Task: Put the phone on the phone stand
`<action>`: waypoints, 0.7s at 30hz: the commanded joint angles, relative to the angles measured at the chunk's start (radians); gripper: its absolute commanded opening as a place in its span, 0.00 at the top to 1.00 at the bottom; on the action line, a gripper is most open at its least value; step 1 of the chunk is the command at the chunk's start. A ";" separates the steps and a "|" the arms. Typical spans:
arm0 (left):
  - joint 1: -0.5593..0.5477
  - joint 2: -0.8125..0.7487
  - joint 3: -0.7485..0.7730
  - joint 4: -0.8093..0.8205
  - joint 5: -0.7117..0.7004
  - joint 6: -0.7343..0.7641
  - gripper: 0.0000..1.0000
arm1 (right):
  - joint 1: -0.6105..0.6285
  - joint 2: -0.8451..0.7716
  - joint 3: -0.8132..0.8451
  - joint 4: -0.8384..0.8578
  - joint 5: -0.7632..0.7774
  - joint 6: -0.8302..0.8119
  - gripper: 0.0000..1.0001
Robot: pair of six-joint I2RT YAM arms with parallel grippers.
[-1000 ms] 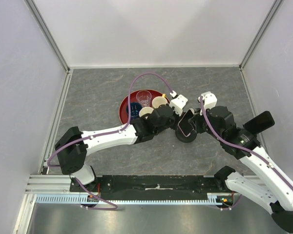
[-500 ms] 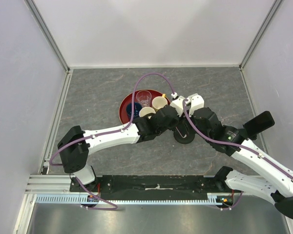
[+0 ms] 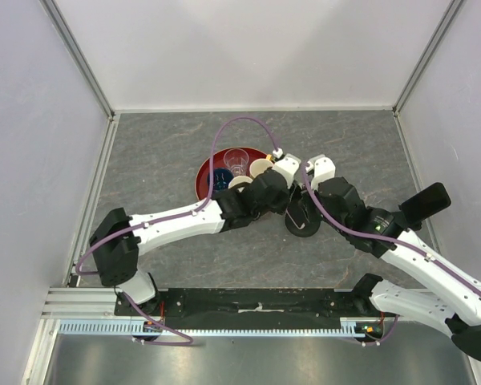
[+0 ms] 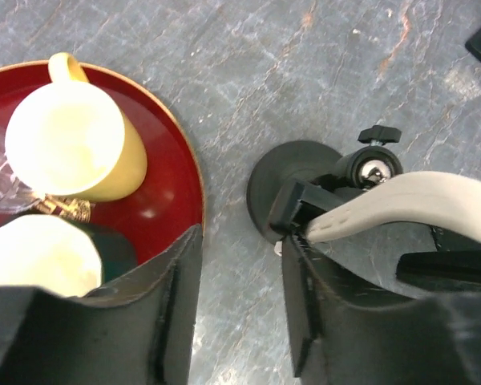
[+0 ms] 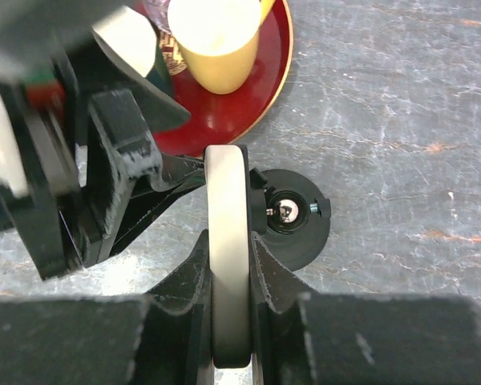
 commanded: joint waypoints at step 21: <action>0.088 -0.411 -0.134 -0.253 0.291 -0.081 0.41 | -0.041 -0.033 -0.010 -0.082 0.104 -0.079 1.00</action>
